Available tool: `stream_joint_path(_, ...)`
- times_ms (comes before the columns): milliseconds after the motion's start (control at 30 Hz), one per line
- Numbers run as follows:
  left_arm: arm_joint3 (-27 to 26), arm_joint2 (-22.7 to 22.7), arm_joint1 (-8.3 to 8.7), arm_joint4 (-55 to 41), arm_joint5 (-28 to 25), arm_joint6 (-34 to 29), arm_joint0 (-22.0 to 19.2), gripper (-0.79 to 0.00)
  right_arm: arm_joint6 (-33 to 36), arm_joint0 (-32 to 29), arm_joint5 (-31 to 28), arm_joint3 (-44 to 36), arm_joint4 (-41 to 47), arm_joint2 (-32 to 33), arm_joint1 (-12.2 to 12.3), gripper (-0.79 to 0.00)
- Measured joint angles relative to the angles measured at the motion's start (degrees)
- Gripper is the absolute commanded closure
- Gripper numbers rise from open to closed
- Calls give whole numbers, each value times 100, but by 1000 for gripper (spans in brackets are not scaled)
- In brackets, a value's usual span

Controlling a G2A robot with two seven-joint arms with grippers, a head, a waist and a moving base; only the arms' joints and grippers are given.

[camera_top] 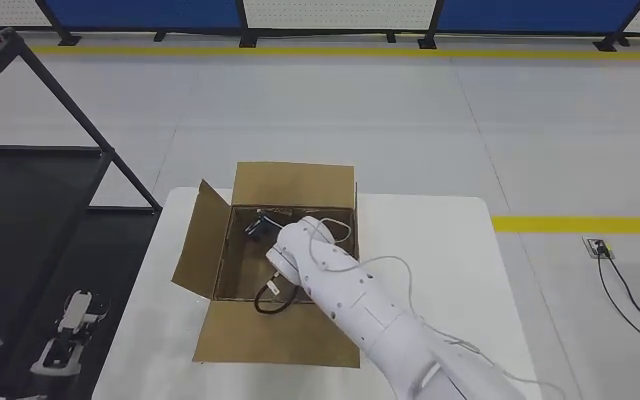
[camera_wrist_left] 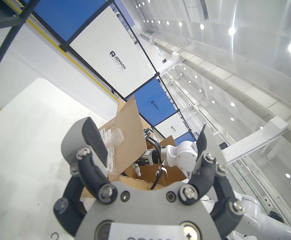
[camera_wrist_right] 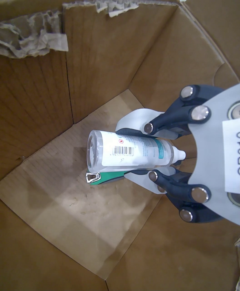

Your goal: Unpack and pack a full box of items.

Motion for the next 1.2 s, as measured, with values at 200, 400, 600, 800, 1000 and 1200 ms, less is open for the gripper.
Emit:
stream_joint_path(200,-2,4,-4,19,2,33,1,-785,-128,69,-63,265,30,36,-65,-228)
stream_joint_path(400,-25,8,-11,40,10,74,24,-785,-190,137,-104,429,24,66,-115,-268)
stream_joint_path(600,-46,5,-17,48,5,96,46,-785,-249,197,-73,445,-25,101,-142,-311)
stream_joint_path(800,-81,4,-22,61,-1,103,67,-785,-246,186,-31,403,-93,156,-126,-348)
stream_joint_path(1000,-98,1,-25,70,-24,100,79,-785,-256,120,-7,282,-158,238,-77,-354)
stream_joint_path(1200,-124,6,-30,94,-28,101,99,-785,-314,-19,160,-113,-296,351,15,-379)
